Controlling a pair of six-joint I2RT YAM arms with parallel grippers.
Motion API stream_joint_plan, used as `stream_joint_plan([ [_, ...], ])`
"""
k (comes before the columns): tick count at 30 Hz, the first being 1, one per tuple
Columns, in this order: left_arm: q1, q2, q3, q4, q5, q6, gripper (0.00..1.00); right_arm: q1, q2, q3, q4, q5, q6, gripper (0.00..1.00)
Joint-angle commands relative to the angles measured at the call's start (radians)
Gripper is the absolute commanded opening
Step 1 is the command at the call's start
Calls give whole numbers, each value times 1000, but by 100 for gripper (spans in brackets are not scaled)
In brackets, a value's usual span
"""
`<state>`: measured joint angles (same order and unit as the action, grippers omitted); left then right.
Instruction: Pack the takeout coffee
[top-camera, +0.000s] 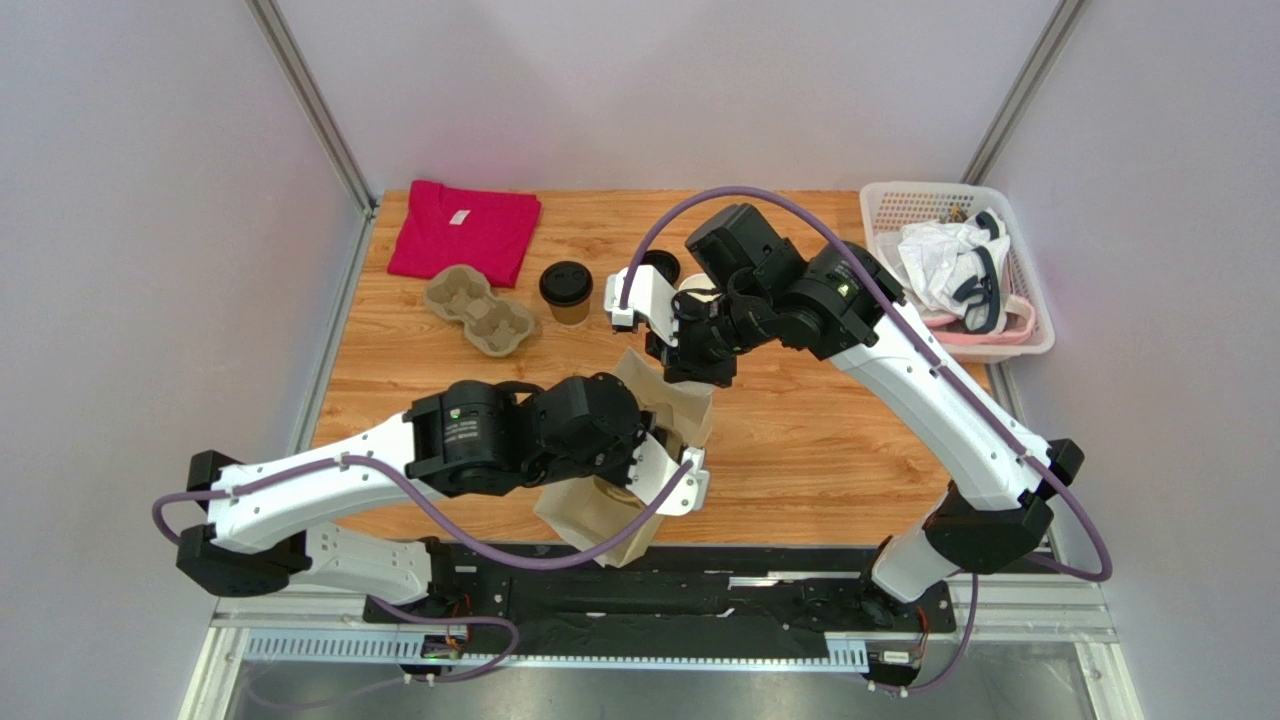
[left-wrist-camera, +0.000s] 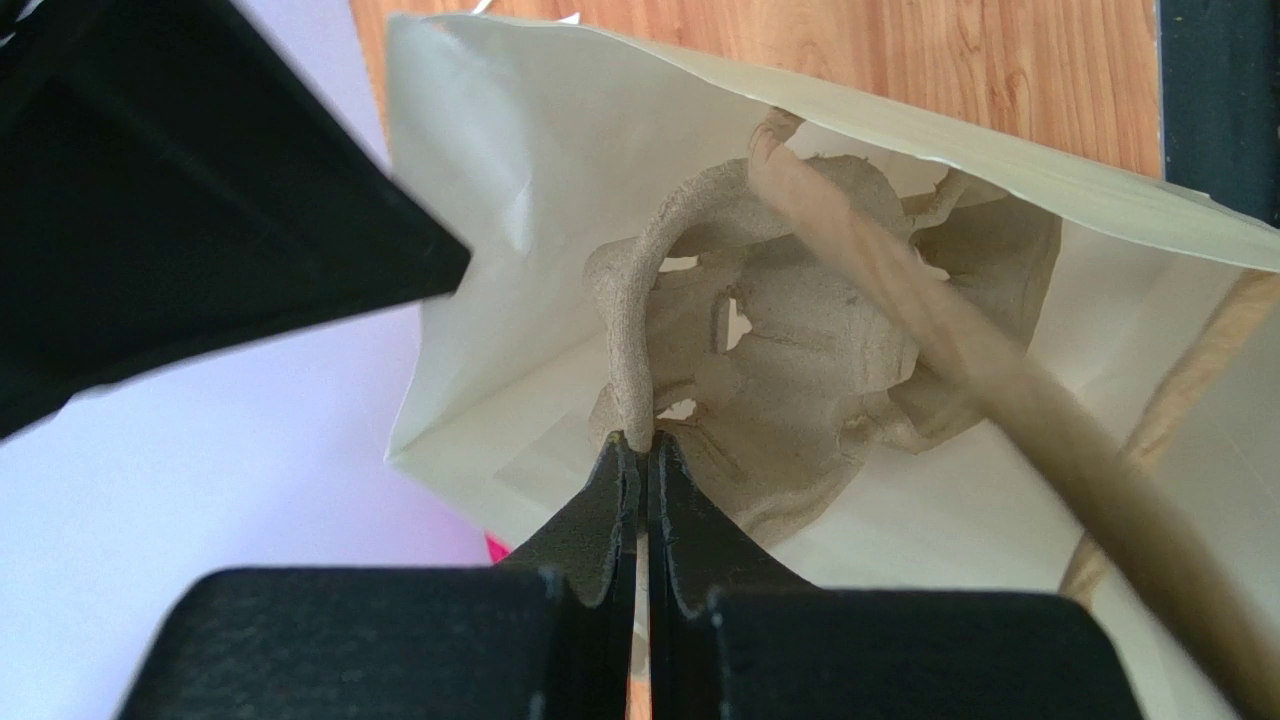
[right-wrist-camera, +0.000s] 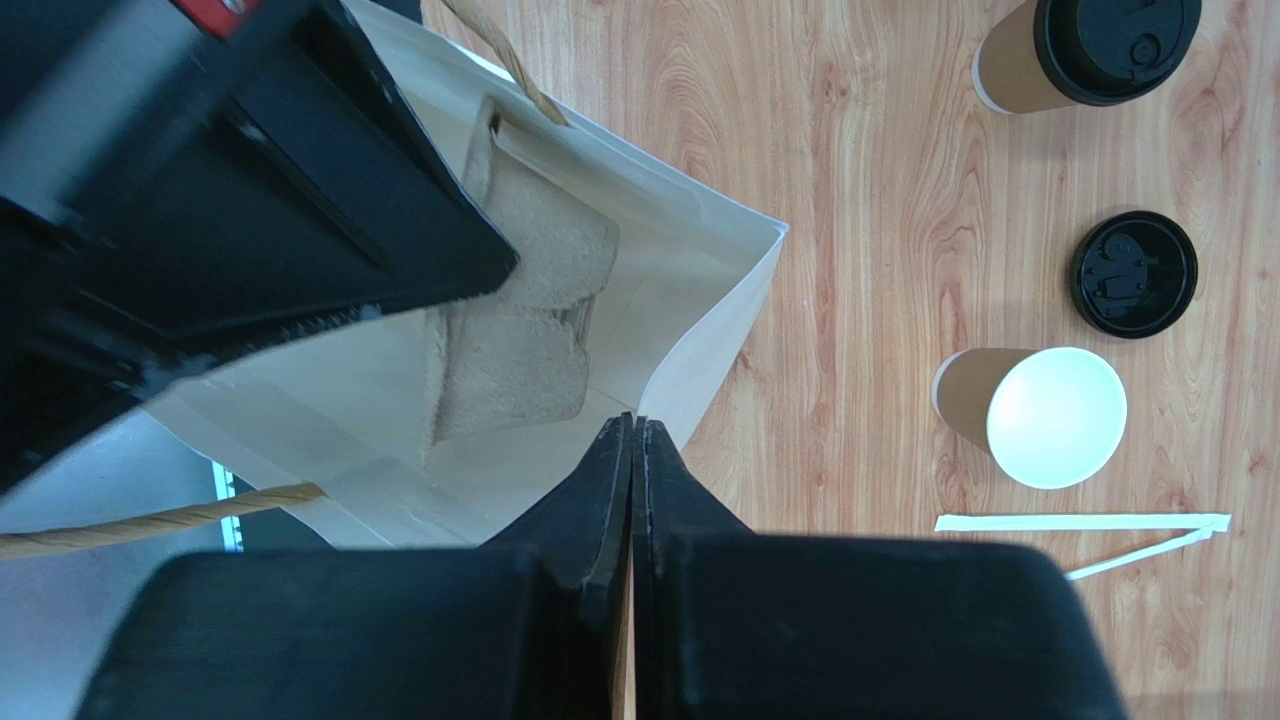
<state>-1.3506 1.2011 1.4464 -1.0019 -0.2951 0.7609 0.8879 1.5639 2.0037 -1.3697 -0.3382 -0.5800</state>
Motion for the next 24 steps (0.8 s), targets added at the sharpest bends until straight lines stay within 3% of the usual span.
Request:
stream_joint_plan([
  [1, -4, 31, -7, 43, 10, 6, 0, 5, -28, 20, -137, -41, 2, 0],
  [24, 140, 118, -63, 46, 171, -41, 0, 6, -45, -19, -83, -82, -55, 0],
])
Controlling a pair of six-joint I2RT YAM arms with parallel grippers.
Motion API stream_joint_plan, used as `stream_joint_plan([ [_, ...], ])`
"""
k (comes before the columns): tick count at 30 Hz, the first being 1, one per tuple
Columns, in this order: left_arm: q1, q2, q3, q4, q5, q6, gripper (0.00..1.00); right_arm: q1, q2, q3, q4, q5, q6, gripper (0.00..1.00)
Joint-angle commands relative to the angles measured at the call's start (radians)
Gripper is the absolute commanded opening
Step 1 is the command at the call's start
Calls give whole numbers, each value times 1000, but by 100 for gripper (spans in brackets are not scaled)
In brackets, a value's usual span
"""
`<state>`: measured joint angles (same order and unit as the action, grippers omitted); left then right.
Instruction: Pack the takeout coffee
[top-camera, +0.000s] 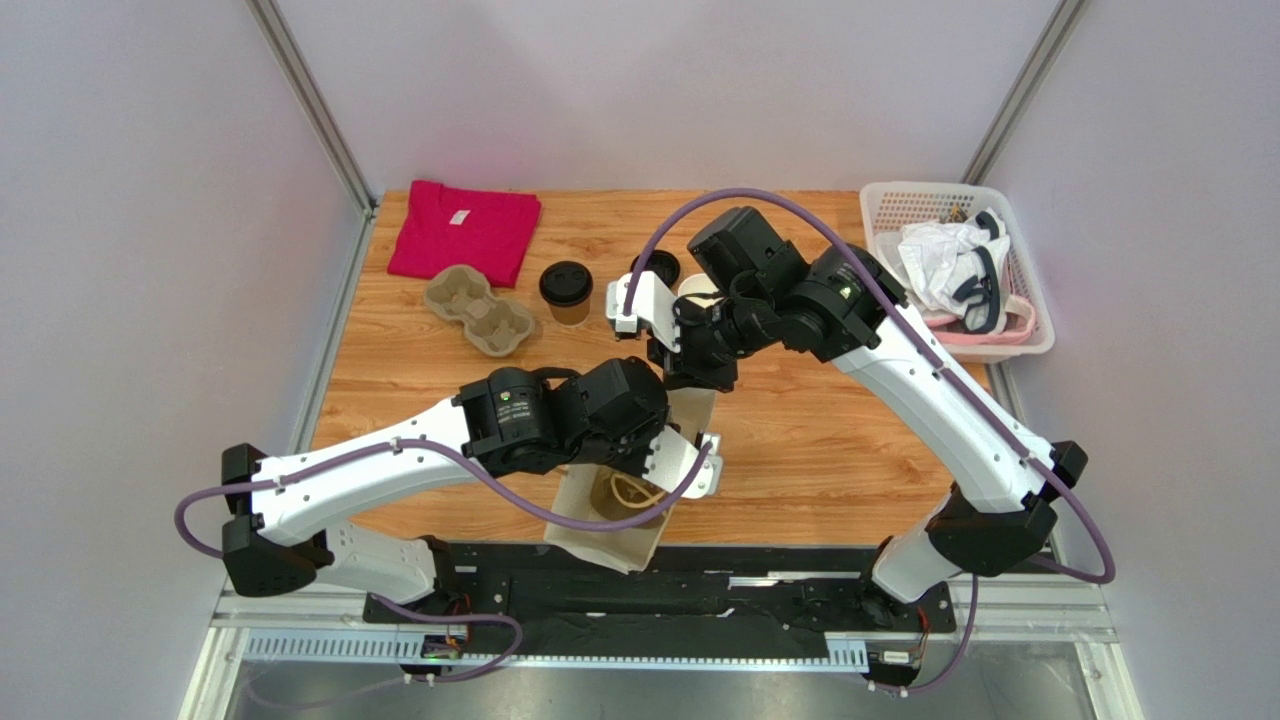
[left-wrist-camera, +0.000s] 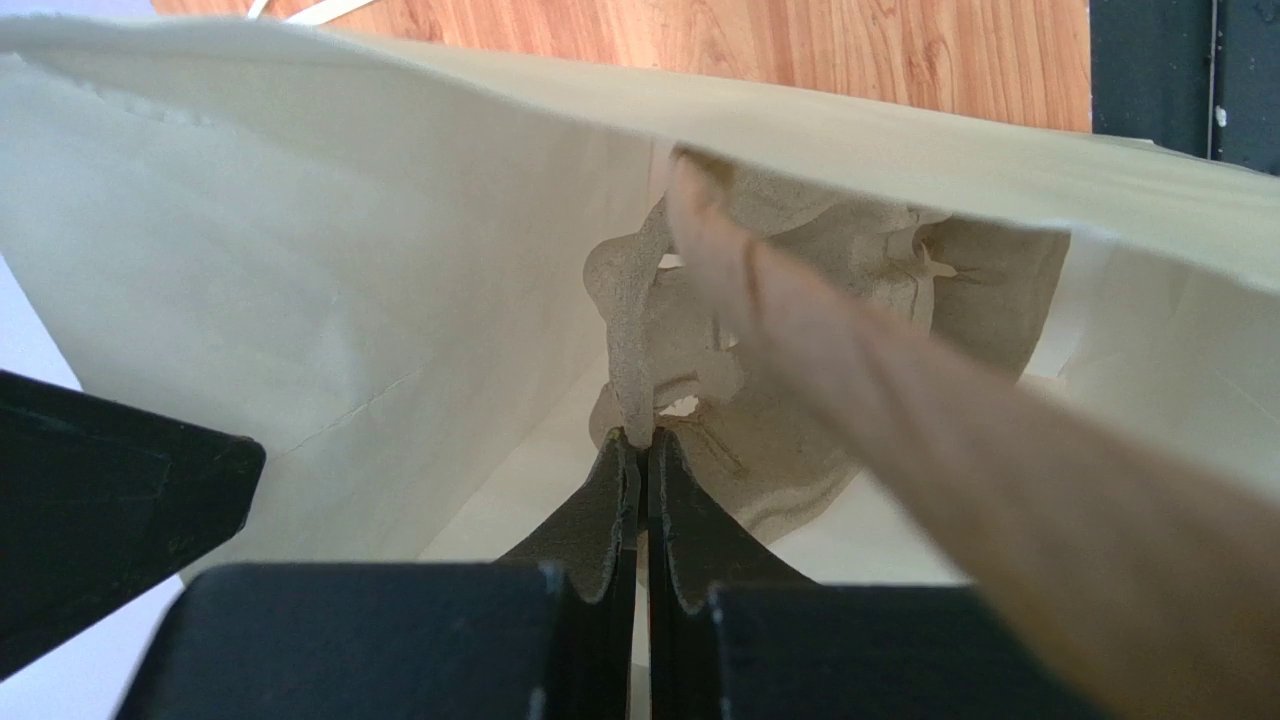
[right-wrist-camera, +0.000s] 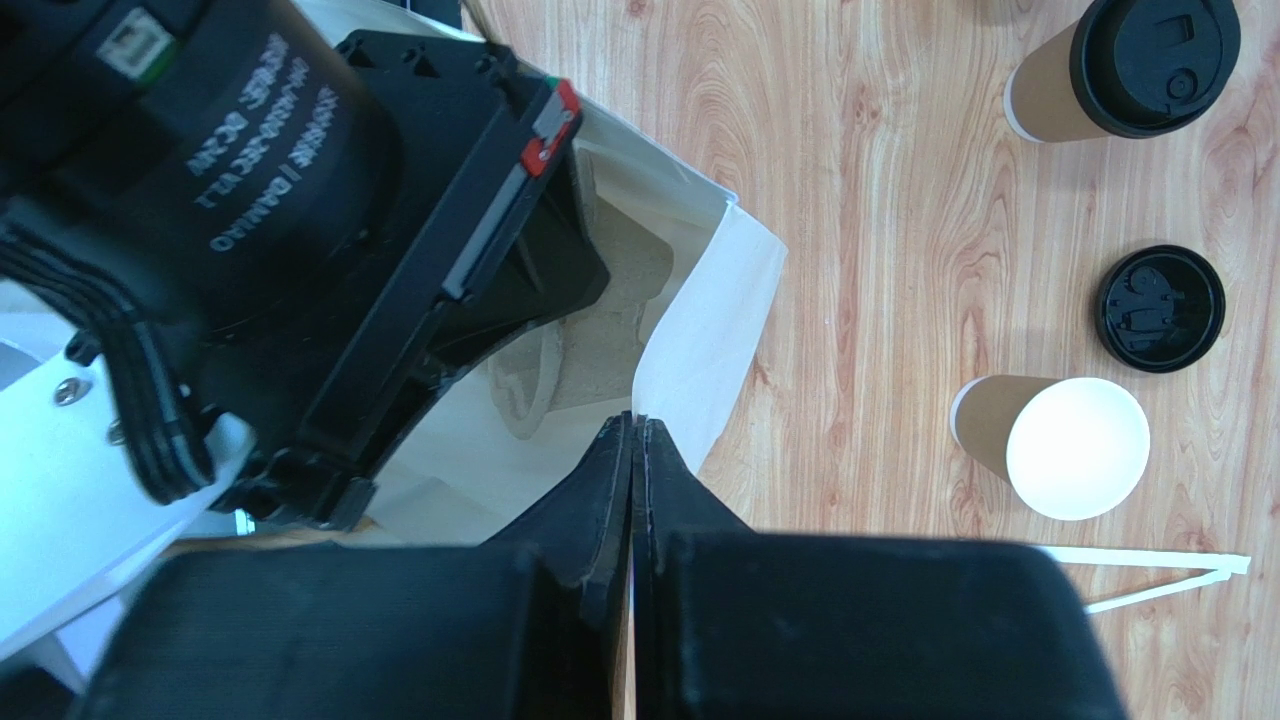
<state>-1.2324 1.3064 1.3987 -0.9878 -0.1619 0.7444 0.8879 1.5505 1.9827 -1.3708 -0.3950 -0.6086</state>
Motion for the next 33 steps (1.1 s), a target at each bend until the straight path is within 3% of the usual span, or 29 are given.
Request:
stream_joint_plan([
  [1, 25, 13, -18, 37, 39, -27, 0, 6, -32, 2, -79, -25, -26, 0],
  [18, 47, 22, -116, 140, 28, 42, 0, 5, -30, -15, -54, -39, -46, 0],
  [21, 48, 17, -104, 140, 25, 38, 8, 6, -35, -25, -53, -36, -49, 0],
  [22, 48, 4, -90, 143, 33, 29, 17, 5, -36, -28, -51, -35, -52, 0],
  [25, 48, -18, -64, 152, 27, 26, 32, 5, -41, -42, -50, -38, -53, 0],
  [33, 50, -25, -15, 132, 19, 18, 54, 6, -35, -33, -51, -39, -56, 0],
])
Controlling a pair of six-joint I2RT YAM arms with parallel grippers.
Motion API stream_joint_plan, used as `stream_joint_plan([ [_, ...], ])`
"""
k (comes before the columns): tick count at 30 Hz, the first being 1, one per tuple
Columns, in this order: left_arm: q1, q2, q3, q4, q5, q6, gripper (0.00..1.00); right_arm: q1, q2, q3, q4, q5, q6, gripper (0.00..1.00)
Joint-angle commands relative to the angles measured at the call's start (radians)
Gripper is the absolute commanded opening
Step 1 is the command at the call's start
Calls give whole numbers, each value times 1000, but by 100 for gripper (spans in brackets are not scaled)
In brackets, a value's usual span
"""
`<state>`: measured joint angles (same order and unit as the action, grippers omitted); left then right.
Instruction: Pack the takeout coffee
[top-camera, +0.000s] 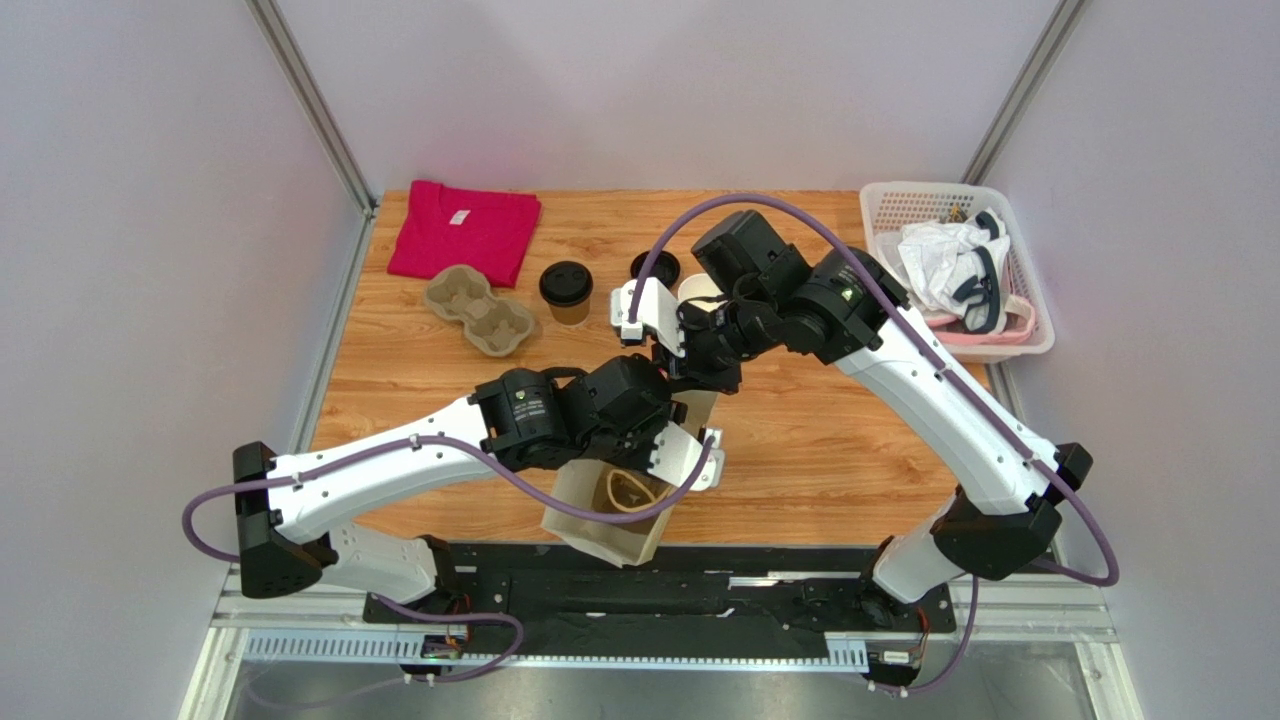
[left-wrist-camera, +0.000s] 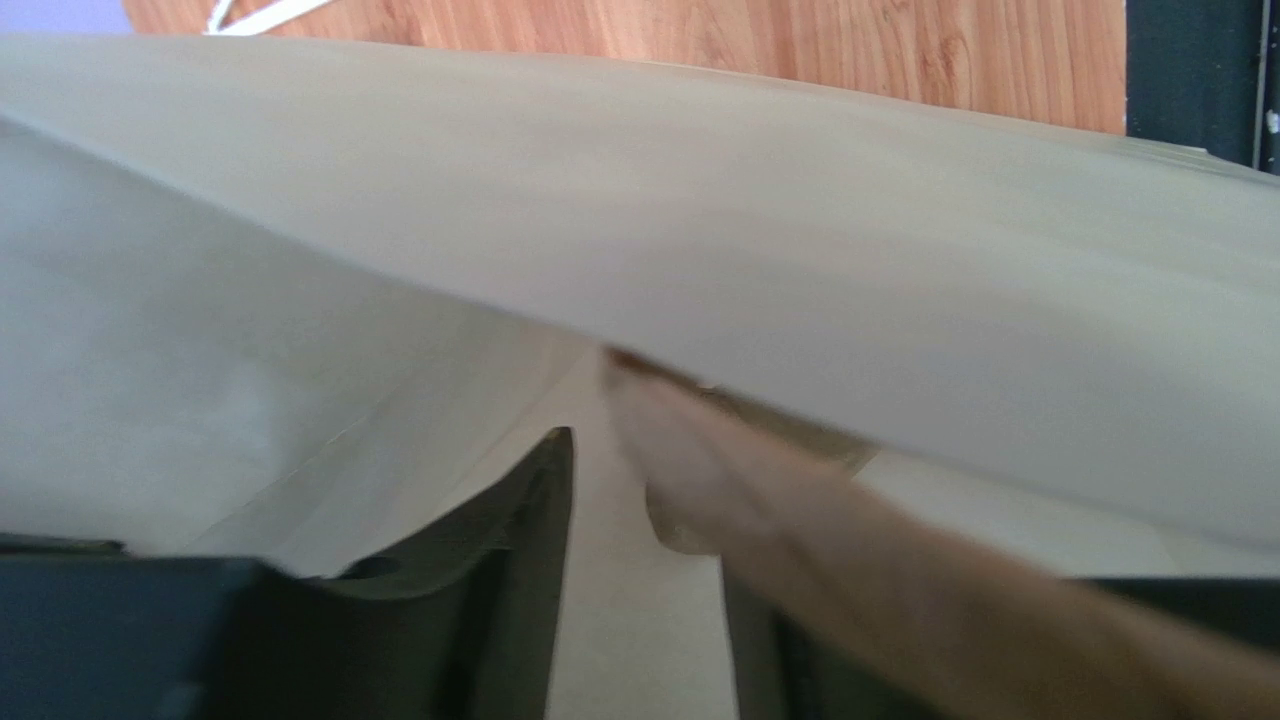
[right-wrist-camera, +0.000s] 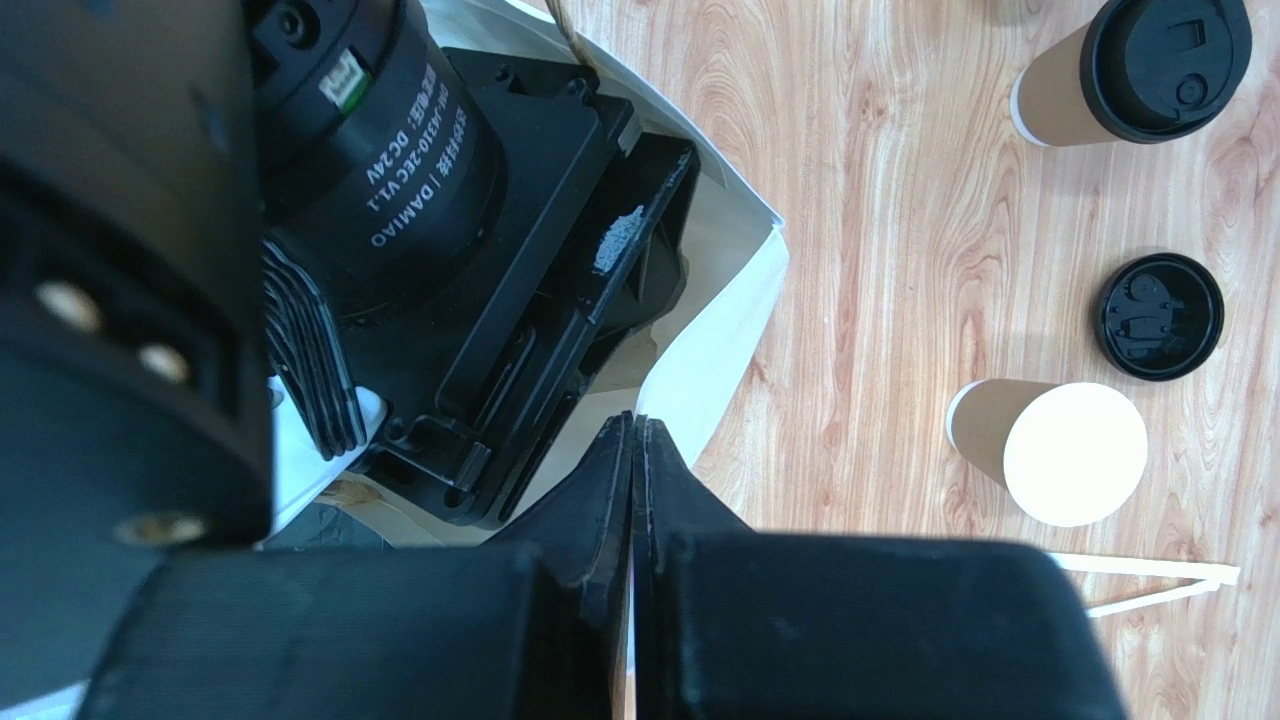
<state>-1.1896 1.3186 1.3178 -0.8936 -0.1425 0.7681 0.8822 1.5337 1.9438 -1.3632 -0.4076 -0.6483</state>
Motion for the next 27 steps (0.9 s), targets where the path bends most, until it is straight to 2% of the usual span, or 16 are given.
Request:
stream_joint_plan([
  [1, 4, -41, 69, 36, 0, -7, 55, 11, -18, 6, -60, -23, -16, 0],
  [6, -5, -55, 98, 33, -2, -6, 59, 12, -21, -5, -59, -17, -19, 0],
  [15, -68, -105, 121, 36, -31, 16, 61, -12, -33, -45, -40, 6, -25, 0],
  [27, -68, -145, 169, -18, -16, 2, 63, -38, -89, -103, -16, 13, -40, 0],
])
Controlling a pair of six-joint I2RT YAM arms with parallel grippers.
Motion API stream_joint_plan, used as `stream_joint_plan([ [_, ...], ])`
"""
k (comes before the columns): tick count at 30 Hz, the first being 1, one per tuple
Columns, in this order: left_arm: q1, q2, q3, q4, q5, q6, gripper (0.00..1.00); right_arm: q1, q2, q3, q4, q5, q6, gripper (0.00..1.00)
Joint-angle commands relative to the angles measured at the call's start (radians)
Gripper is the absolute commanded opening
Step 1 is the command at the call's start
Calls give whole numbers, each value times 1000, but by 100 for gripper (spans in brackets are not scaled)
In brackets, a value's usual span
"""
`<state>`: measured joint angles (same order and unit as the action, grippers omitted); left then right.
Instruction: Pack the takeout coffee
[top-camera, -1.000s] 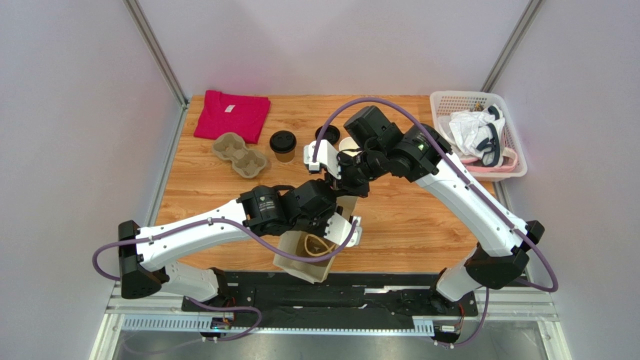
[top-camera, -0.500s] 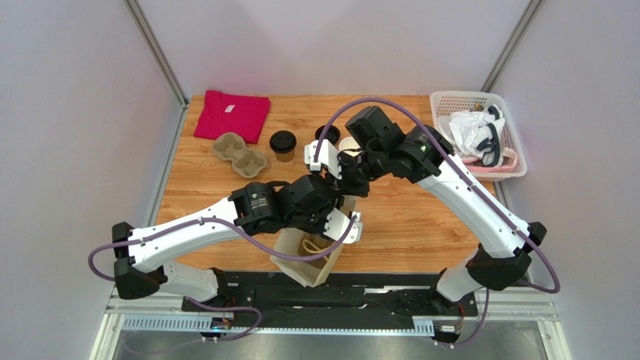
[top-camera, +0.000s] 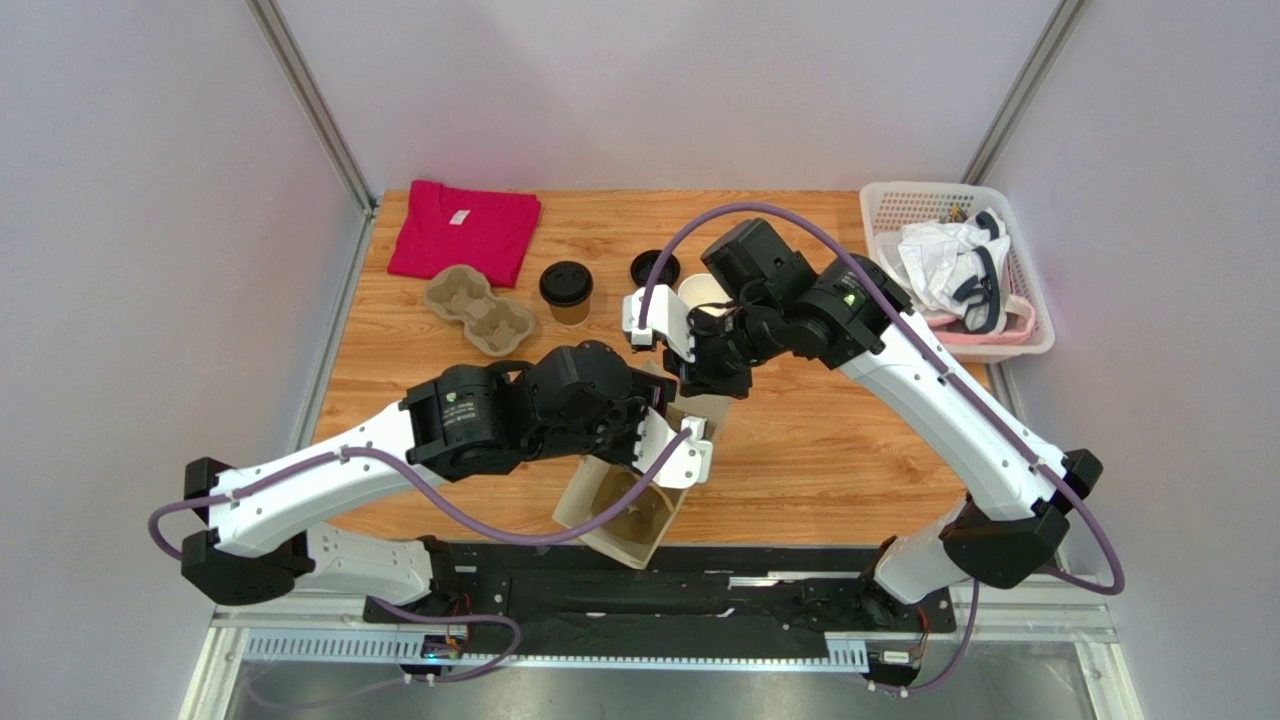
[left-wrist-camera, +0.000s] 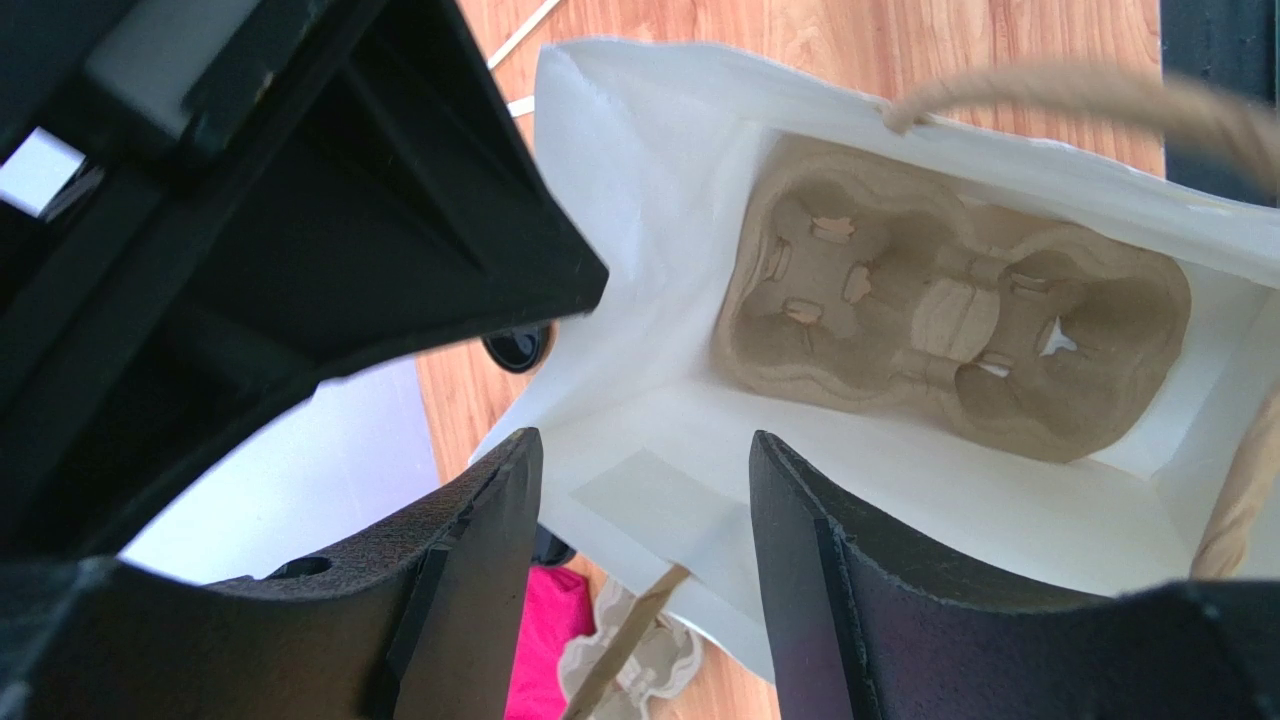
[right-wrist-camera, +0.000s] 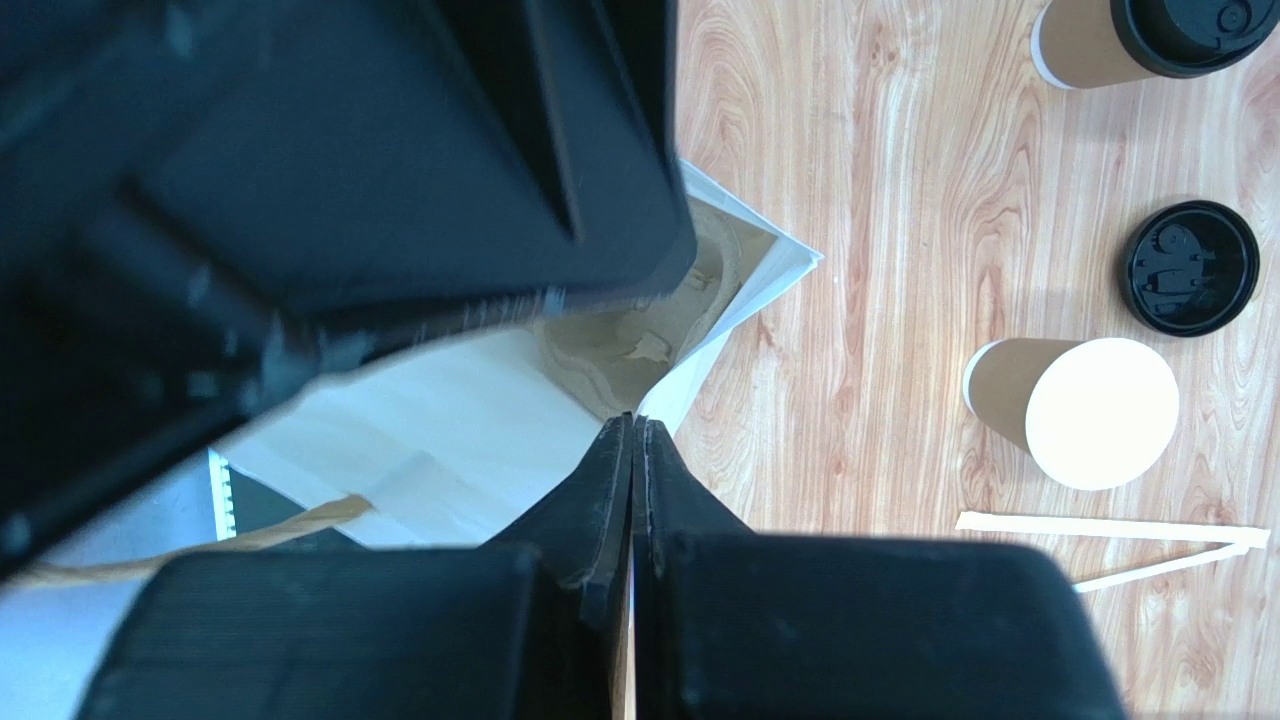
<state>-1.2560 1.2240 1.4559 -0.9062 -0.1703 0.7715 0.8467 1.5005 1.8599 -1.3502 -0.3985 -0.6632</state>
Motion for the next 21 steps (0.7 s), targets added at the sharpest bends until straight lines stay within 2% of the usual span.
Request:
stream_joint_plan([
  [1, -2, -58, 31, 4, 15, -5, 63, -5, -59, -24, -27, 6, -26, 0],
  [11, 0, -147, 78, 62, 37, -18, 64, -24, -85, -70, 5, 29, -26, 0],
  [15, 20, -173, 121, 101, 66, -69, 66, -29, -98, -100, 14, 38, -22, 0],
  [19, 67, -192, 171, 142, 68, -144, 70, -37, -108, -114, 22, 56, -26, 0],
  [21, 153, -175, 231, 112, 104, -231, 72, -52, -115, -117, 20, 59, -36, 0],
])
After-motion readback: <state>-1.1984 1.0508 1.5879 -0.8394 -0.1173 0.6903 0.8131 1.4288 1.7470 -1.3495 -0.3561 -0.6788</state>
